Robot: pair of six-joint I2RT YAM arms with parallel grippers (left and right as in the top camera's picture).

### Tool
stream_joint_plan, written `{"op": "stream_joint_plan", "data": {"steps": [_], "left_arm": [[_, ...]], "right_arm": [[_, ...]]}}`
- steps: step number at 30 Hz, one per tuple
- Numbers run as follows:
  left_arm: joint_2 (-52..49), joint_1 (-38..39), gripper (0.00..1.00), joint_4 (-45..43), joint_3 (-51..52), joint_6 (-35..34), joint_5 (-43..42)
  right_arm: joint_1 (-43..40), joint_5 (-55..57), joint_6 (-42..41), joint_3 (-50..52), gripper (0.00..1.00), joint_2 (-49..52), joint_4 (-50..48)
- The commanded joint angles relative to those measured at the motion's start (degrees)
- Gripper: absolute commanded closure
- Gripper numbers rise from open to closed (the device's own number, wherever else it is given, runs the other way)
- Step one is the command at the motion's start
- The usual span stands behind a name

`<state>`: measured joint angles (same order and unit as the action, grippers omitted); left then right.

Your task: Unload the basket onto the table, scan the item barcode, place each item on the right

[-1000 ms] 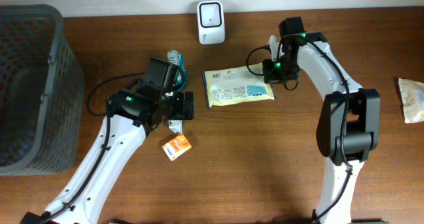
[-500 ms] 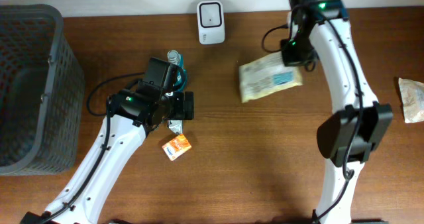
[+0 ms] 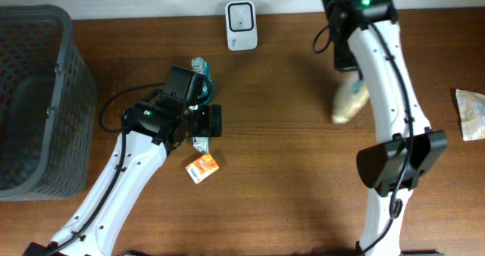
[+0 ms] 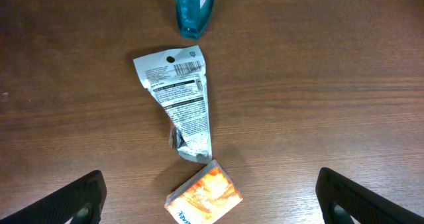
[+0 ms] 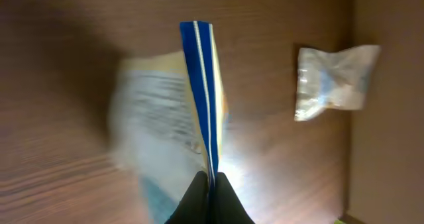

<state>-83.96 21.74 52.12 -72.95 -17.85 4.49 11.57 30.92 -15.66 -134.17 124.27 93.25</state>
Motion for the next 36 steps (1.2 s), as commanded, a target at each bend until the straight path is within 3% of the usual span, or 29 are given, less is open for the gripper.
{"op": "stream_joint_plan", "data": {"steps": [1,4,8,17,26,36], "left_arm": [[-0.35,-0.11,0.01,0.04,0.76,-0.57,-0.59],[-0.35,-0.11,0.01,0.04,0.76,-0.57,-0.59],[-0.35,-0.11,0.01,0.04,0.76,-0.57,-0.59],[-0.35,-0.11,0.01,0.04,0.76,-0.57,-0.59],[-0.35,-0.11,0.01,0.07,0.76,-0.57,-0.59],[-0.35,-0.11,0.01,0.07,0.76,-0.57,-0.59]], "right_arm": [[3.15,-10.27,-1.81,5.75,0.96,1.88,-4.09],[6.88,-12.50,-1.84,12.87,0.96,2.23,-10.51],[8.66,-8.26,-1.84,13.70,0.96,2.08,-11.37],[0.52,9.31,-5.33,0.28,0.96,0.92,3.54],[-3.48,13.25,-5.90,5.57,0.96,1.60,2.34],[1.38,-2.12,-5.90,18.01,0.96,1.79,-6.56]]}}
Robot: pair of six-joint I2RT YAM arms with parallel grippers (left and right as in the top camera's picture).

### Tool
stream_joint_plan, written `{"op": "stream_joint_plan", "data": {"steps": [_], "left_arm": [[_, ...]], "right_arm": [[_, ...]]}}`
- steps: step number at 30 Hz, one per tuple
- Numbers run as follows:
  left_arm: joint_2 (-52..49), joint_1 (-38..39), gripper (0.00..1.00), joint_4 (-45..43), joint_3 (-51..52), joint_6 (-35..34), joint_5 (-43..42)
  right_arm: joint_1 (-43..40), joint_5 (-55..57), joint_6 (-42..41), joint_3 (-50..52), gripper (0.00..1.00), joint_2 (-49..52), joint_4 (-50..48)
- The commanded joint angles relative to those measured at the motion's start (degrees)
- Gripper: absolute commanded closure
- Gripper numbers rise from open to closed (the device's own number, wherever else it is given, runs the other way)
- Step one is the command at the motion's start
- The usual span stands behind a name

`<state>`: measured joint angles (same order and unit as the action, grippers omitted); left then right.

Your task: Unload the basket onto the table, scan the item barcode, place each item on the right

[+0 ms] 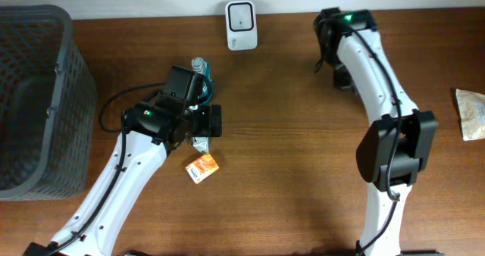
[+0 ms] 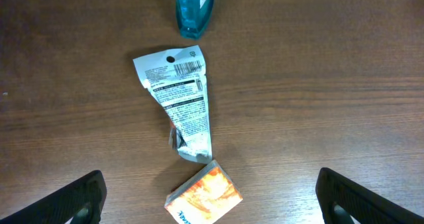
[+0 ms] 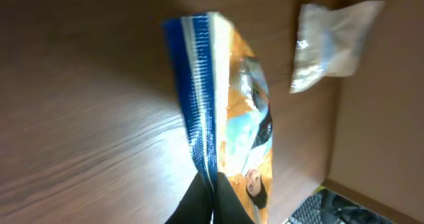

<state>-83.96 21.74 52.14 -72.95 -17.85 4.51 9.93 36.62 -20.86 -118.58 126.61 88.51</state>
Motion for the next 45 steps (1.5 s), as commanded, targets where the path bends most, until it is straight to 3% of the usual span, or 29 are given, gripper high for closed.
{"op": "stream_joint_plan", "data": {"steps": [1,10,15,19,20,22,23,25,26,29,31,37,45], "left_arm": [[-0.35,-0.11,0.01,0.02,0.76,-0.57,-0.61],[-0.35,-0.11,0.01,0.04,0.76,-0.57,-0.61],[-0.35,-0.11,0.01,0.04,0.76,-0.57,-0.61],[-0.35,-0.11,0.01,0.02,0.76,-0.57,-0.61],[-0.35,-0.11,0.01,0.04,0.76,-0.57,-0.61],[-0.35,-0.11,0.01,0.02,0.76,-0.57,-0.61],[-0.35,-0.11,0.01,0.02,0.76,-0.57,-0.61],[-0.35,-0.11,0.01,0.04,0.76,-0.57,-0.61],[-0.35,-0.11,0.01,0.02,0.76,-0.57,-0.61],[-0.35,-0.11,0.01,0.04,0.76,-0.57,-0.61],[-0.35,-0.11,0.01,0.02,0.76,-0.57,-0.61],[-0.35,-0.11,0.01,0.02,0.76,-0.57,-0.61],[-0.35,-0.11,0.01,0.04,0.76,-0.59,-0.61]], "right_arm": [[3.98,-9.99,-0.72,2.45,0.96,-0.55,-2.56],[11.15,-37.11,-0.66,2.45,0.96,-0.55,-16.65],[11.98,-48.11,-0.42,2.45,0.83,-0.55,-19.32],[11.96,-51.91,0.59,2.38,0.53,-0.57,-19.61],[11.80,-52.09,1.90,2.10,0.39,-0.57,-19.54],[10.62,-49.96,3.69,0.42,0.28,-0.57,-18.32],[9.42,-47.98,3.69,-0.74,0.28,-0.57,-17.22],[6.71,-43.82,3.72,-1.92,0.32,-0.57,-15.85],[5.35,-41.44,3.72,-1.92,0.40,-0.57,-15.43],[0.33,-36.59,4.11,-1.16,0.83,-0.55,-14.29],[-3.19,-36.54,5.16,0.09,0.96,-0.50,-14.36],[-7.78,-37.42,5.62,7.63,0.96,0.44,-18.12],[-4.44,-50.40,5.33,20.24,0.95,0.44,-31.06]]}}
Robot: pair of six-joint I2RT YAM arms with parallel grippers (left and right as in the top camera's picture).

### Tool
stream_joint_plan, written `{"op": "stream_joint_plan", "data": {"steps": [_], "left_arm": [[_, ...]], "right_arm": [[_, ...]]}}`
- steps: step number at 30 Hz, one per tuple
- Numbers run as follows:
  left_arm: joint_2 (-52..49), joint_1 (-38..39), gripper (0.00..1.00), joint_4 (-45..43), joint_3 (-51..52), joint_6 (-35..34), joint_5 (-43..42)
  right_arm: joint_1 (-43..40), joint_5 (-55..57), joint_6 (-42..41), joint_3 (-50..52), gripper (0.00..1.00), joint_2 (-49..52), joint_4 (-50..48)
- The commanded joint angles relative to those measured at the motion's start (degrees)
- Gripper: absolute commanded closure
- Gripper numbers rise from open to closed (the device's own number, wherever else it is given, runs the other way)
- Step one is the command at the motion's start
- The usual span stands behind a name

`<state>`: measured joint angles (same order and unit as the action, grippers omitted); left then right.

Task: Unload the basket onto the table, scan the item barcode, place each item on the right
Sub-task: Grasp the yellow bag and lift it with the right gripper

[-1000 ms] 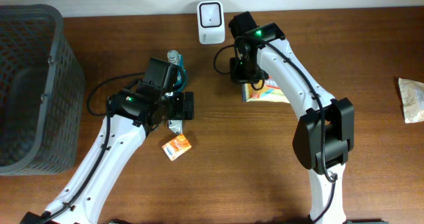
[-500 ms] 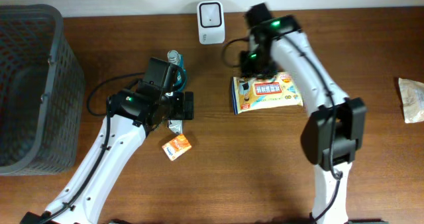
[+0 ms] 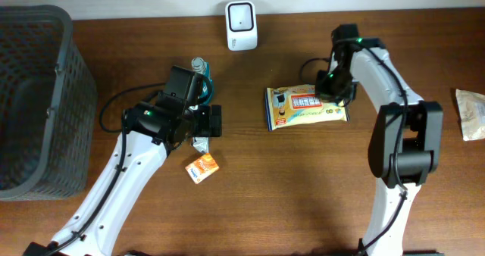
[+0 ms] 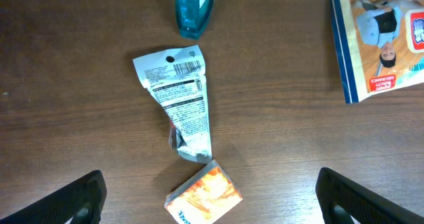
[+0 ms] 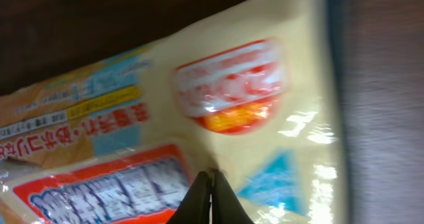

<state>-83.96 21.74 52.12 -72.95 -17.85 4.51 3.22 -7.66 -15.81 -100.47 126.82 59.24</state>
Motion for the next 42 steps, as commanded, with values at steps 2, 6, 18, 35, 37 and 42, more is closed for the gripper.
{"op": "stream_joint_plan", "data": {"steps": [2,6,18,35,37,42], "left_arm": [[-0.35,-0.11,0.01,0.04,0.76,-0.57,-0.61],[-0.35,-0.11,0.01,0.07,0.76,-0.57,-0.61],[-0.35,-0.11,0.01,0.07,0.76,-0.57,-0.61],[-0.35,-0.11,0.01,0.04,0.76,-0.57,-0.63],[-0.35,-0.11,0.01,0.04,0.76,-0.57,-0.61],[-0.35,-0.11,0.01,0.04,0.76,-0.57,-0.61]], "right_arm": [[4.04,-6.32,-1.16,3.06,0.94,0.22,-3.06],[8.72,-6.99,-3.23,3.19,0.94,0.22,-4.57],[14.38,-6.73,-4.15,-0.72,0.92,0.20,-5.75],[10.88,-8.02,36.76,-17.92,0.01,0.22,13.25],[12.24,-7.98,42.60,-17.92,0.01,0.22,12.26],[15.32,-7.91,50.90,-17.92,0.01,0.76,6.05]]}}
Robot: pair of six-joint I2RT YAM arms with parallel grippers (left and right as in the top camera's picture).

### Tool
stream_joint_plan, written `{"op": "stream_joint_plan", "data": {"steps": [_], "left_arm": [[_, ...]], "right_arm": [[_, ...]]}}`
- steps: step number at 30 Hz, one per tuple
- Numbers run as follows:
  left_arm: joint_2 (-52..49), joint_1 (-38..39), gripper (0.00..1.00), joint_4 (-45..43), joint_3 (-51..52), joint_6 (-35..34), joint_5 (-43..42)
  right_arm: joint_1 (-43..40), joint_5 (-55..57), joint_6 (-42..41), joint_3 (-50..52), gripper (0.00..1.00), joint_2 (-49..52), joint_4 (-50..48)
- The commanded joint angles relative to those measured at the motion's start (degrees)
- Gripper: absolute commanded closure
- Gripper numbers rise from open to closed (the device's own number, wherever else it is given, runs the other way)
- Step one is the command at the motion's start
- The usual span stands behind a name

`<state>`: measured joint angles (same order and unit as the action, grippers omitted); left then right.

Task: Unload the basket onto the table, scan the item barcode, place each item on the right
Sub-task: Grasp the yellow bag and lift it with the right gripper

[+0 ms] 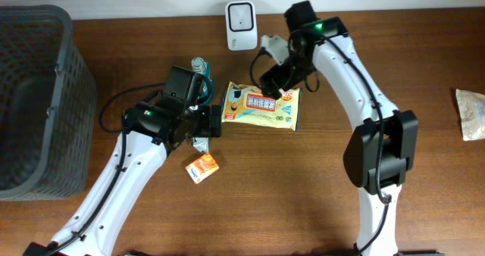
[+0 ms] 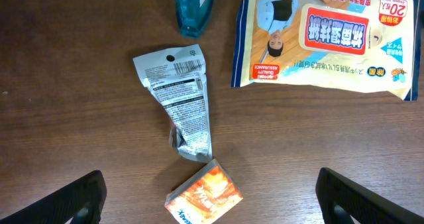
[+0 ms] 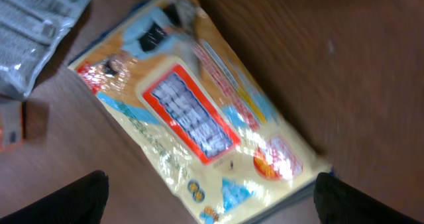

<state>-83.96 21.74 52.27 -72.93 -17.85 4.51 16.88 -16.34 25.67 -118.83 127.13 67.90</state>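
Observation:
A yellow snack packet (image 1: 261,106) lies flat and printed side up on the wood table, also seen in the left wrist view (image 2: 324,42) and the right wrist view (image 3: 205,118). My right gripper (image 3: 212,207) hovers open above its right end (image 1: 274,80), holding nothing. The white scanner (image 1: 241,15) stands at the back edge. My left gripper (image 2: 211,204) is open above a silver pouch (image 2: 182,105) and an orange box (image 2: 205,196); it touches neither.
A teal item (image 2: 192,5) lies just behind the silver pouch. A dark mesh basket (image 1: 34,97) fills the left end of the table. A clear wrapped packet (image 1: 470,113) lies at the far right edge.
The yellow packet was right of centre with my right gripper shut on it. Now it lies further left, beside the silver pouch, and the right gripper is open above it. Left arm unchanged.
My right gripper first held the yellow packet in the air at the right. Then it held it near the back edge, then flat on the table right of centre. Now the packet lies left of centre, let go. The left arm stayed still throughout.

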Motion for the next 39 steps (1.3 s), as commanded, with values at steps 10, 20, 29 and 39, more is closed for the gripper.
{"op": "stream_joint_plan", "data": {"steps": [10,20,29,39], "left_arm": [[-0.35,-0.11,0.01,-0.11,0.74,-0.57,-0.61],[-0.35,-0.15,0.01,-0.11,0.74,-0.57,-0.63],[-0.35,-0.15,0.01,-0.09,0.74,-0.57,-0.61],[-0.35,-0.11,0.01,-0.09,0.74,-0.57,-0.61]], "right_arm": [[2.58,-0.15,17.38,0.44,0.02,7.10,-4.90],[5.55,-0.07,25.07,0.44,0.01,11.91,-2.23],[5.57,0.55,22.34,0.59,0.40,14.03,-1.99],[5.49,5.03,9.46,0.24,0.81,13.70,-3.17]]}}
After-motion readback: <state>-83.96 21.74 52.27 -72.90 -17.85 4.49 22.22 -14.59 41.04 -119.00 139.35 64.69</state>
